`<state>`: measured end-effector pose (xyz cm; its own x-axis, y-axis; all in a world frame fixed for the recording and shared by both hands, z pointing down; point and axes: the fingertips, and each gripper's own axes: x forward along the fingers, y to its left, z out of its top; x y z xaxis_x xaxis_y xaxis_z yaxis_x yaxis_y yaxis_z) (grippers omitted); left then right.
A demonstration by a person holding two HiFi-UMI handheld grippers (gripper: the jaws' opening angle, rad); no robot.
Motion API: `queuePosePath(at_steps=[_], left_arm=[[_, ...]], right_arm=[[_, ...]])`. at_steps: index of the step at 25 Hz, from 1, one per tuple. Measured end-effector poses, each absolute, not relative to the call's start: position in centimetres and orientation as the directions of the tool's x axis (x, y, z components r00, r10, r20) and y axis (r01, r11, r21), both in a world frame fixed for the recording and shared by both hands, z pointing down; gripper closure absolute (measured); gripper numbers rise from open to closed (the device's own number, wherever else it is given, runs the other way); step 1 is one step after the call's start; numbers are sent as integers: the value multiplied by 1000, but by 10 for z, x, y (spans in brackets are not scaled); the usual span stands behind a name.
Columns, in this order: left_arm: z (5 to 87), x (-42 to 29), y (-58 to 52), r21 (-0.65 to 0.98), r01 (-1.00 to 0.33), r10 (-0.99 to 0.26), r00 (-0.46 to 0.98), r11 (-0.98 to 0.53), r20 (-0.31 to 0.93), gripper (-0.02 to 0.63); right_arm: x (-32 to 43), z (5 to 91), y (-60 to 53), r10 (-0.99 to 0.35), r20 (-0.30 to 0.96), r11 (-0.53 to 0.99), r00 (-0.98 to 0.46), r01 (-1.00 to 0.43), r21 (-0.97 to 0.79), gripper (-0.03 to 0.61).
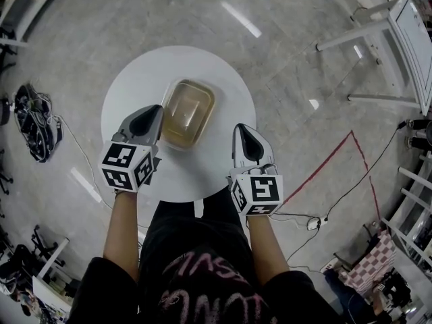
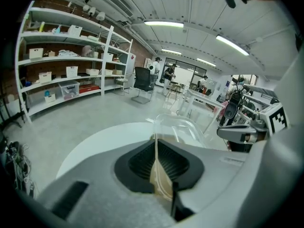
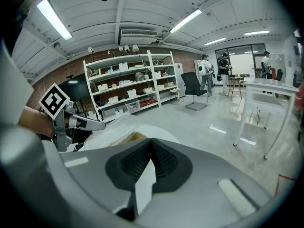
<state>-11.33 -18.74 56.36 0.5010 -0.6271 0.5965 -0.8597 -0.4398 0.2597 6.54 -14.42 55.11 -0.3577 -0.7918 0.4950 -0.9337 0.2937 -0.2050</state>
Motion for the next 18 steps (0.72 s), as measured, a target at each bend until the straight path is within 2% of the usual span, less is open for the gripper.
queuePosePath(at_steps=[18], left_arm=[[519,-104,-167,231,-876,-688,477,-423,547,598]], right_arm=[[71,512,-135,-819,429,324,-380,-924,-202,569]])
